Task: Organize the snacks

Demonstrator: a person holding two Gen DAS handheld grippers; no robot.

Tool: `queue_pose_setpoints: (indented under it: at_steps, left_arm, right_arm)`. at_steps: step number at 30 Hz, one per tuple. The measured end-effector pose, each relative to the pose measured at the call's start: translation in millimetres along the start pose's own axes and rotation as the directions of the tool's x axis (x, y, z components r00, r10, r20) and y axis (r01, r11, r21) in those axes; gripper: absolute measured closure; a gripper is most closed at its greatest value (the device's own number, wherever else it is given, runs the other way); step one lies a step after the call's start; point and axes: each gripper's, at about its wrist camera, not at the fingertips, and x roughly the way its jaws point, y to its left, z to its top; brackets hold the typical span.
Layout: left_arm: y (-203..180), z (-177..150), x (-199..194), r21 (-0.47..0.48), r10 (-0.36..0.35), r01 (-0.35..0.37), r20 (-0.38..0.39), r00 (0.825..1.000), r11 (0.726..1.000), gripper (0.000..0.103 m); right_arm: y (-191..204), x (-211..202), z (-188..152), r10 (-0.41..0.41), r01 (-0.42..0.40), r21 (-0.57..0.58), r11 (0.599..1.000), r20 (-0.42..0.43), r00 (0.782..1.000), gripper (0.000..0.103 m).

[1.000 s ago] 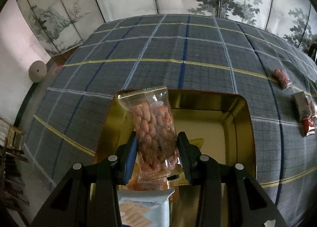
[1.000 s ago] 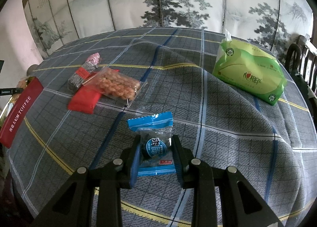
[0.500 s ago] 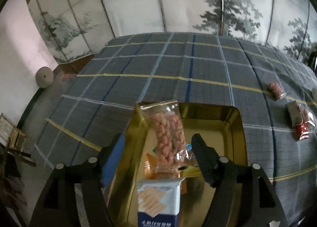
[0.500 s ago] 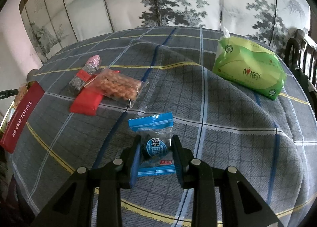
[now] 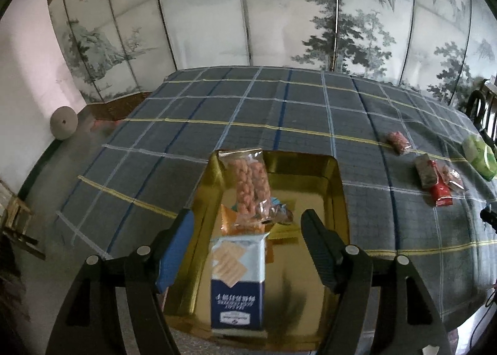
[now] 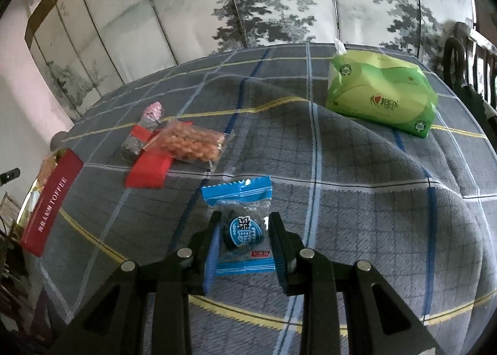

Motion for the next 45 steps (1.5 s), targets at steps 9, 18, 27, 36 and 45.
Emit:
queue_pose_setpoints:
  at_steps: [9, 18, 27, 36, 45]
  left_arm:
    - [35, -20, 1, -0.097, 0.038, -0.042, -0.046, 0.998, 0.994, 0.035]
    - [60, -42, 0, -0.138, 0.046, -0.056, -0.073, 0.996, 0.989, 0.035]
    - [63, -46, 0, -0.109, 0.02, -0.027, -0.065, 0.998, 0.994, 0.035]
    - [54, -47, 3, -0.054, 0.015, -0.018, -0.045, 0.999, 0.998, 0.035]
    - [52, -51, 11, -0.041, 0.004, -0.007, -0.063, 0.998, 0.999, 0.034]
  right_arm:
    - [106, -14, 27, 0.162, -0.155, -0.187, 0.97, 0.022, 0.987, 0.073]
    - [266, 9, 60, 0.434, -0.436, -0.346, 0.831, -0.085, 0.897, 0.073]
    - [369, 70, 71, 0.464, -0.517, -0.404, 0.755, -0.228, 0.856, 0.073]
    - [400, 125, 72, 0.342, -0.435, -0.416, 0.799, -0.28, 0.897, 0.072]
    - [413, 143, 68, 0.277, -0.387, -0.454, 0.803, -0.289, 0.916, 0.068]
